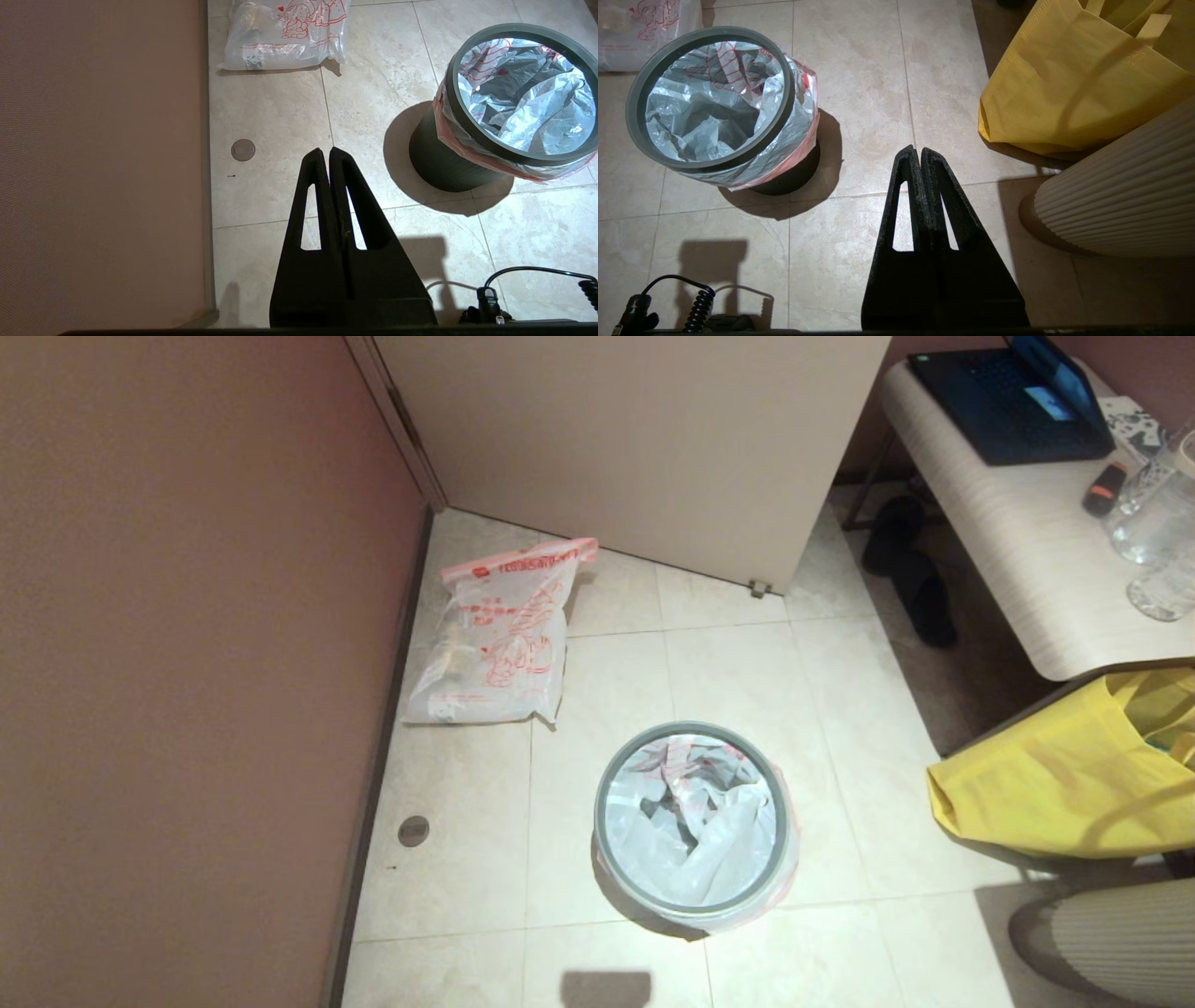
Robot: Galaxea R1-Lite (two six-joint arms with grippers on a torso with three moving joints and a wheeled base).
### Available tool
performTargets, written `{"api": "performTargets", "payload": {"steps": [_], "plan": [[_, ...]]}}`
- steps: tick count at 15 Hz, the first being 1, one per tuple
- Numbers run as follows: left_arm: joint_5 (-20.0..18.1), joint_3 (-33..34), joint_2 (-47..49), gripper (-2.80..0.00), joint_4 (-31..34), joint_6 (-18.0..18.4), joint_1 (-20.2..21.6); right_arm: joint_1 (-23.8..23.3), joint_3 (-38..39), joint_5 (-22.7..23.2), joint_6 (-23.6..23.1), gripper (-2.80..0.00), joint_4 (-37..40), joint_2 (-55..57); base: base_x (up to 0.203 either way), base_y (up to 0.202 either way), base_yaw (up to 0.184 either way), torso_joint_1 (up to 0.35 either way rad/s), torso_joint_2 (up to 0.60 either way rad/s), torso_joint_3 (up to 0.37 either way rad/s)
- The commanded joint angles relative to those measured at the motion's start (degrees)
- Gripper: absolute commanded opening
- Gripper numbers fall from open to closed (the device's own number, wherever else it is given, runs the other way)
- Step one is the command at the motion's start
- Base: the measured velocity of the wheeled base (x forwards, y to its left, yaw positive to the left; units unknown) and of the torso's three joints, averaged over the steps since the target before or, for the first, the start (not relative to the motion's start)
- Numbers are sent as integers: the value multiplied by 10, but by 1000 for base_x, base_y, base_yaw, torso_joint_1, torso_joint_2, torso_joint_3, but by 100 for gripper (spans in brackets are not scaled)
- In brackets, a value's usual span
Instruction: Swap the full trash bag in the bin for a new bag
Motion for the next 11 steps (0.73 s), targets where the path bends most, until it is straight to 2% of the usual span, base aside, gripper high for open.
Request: {"api": "performTargets", "payload": {"steps": [1,10,11], "plan": [[0,0,2,-280,0,0,0,0,0,0,0,-280,-1,1,0,0,0,0,0,0],[0,0,2,-280,0,0,0,0,0,0,0,-280,0,1,0,0,0,0,0,0],[0,0,2,-280,0,1,0,0,0,0,0,-280,-22,1,0,0,0,0,0,0]]}}
